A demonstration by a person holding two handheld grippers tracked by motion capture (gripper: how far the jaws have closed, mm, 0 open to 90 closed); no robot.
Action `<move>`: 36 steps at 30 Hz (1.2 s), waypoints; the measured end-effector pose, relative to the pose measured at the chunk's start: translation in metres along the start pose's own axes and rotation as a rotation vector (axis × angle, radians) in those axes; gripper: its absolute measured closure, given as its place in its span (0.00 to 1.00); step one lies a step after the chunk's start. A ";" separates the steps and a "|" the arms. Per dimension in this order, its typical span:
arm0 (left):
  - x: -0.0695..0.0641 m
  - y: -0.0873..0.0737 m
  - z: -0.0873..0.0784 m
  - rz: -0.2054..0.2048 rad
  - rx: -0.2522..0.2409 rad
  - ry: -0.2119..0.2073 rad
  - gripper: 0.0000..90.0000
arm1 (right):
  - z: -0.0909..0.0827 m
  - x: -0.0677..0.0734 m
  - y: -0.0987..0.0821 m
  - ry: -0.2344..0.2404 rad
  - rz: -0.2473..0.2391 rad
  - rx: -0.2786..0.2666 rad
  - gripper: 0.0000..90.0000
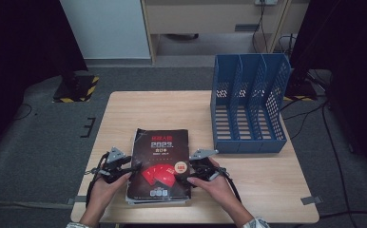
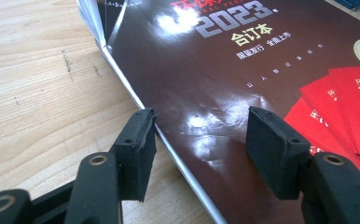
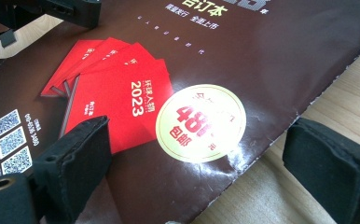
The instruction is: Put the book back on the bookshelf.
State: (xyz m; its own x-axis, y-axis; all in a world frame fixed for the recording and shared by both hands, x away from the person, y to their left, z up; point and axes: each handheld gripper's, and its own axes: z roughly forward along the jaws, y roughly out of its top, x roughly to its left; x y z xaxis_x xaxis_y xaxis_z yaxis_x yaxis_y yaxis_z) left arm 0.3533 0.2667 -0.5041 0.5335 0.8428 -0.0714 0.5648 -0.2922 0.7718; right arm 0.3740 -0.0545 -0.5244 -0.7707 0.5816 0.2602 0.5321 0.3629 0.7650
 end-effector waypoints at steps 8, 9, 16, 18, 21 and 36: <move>-0.002 0.000 0.001 0.044 -0.006 -0.031 0.48 | -0.018 0.010 0.002 0.022 -0.040 -0.038 0.29; -0.004 0.000 0.002 0.046 -0.008 -0.036 0.48 | -0.020 0.013 0.002 0.039 -0.043 -0.044 0.29; -0.005 0.000 0.003 0.049 -0.012 -0.046 0.48 | -0.013 0.003 0.011 0.057 -0.041 -0.050 0.29; -0.005 -0.001 0.003 0.044 -0.013 -0.051 0.48 | -0.009 -0.004 0.016 0.059 -0.024 -0.068 0.28; -0.004 0.000 0.004 0.047 -0.011 -0.058 0.48 | -0.005 -0.007 0.025 0.045 -0.047 -0.091 0.28; -0.005 0.000 0.005 0.051 -0.014 -0.049 0.47 | 0.008 -0.014 0.029 0.154 0.013 -0.015 0.27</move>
State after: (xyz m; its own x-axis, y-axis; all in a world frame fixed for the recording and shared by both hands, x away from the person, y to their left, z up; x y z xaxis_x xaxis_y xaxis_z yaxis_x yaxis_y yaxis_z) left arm 0.3539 0.2600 -0.5065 0.5917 0.8037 -0.0623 0.5273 -0.3274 0.7840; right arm 0.4037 -0.0461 -0.5105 -0.8093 0.4671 0.3561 0.5376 0.3447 0.7695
